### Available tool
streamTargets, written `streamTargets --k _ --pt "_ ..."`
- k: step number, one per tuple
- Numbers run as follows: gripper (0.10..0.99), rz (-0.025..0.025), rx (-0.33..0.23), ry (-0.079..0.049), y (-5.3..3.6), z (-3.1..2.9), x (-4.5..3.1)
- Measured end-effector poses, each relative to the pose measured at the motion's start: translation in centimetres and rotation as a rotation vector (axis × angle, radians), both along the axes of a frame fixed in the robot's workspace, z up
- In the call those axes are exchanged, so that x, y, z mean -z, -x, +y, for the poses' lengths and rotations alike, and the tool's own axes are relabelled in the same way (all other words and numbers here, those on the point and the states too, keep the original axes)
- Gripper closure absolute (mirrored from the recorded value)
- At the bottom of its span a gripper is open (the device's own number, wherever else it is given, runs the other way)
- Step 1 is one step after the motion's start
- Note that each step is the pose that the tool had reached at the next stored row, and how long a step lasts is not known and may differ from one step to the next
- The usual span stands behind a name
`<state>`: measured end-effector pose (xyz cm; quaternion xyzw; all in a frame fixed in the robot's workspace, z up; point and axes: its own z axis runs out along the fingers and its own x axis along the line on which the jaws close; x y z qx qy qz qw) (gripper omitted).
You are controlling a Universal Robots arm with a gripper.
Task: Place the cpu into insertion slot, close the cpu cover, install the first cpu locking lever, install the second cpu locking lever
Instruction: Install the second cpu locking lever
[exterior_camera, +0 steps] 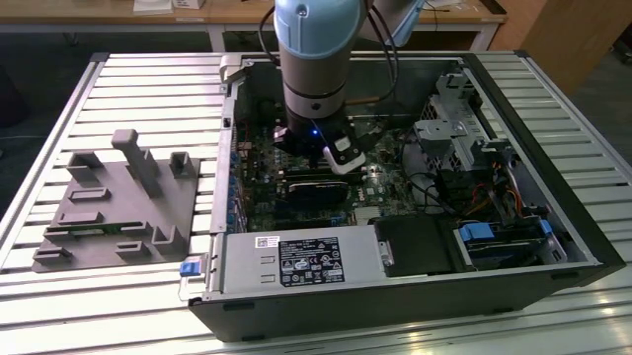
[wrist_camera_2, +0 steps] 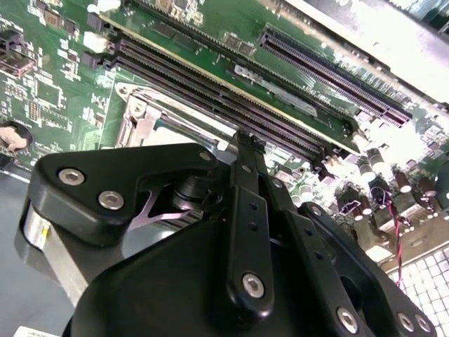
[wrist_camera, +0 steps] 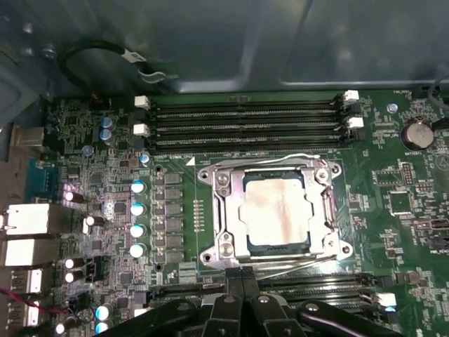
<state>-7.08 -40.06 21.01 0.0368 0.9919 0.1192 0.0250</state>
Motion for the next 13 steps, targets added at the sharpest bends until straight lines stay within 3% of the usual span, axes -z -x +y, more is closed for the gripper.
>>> streamTargets --k 8,13 --pt "0.98 -0.0001 0.001 -0.047 0.46 -0.26 0.31" --pt "0.98 -0.0002 0.003 -0.055 0.46 -0.98 0.36"
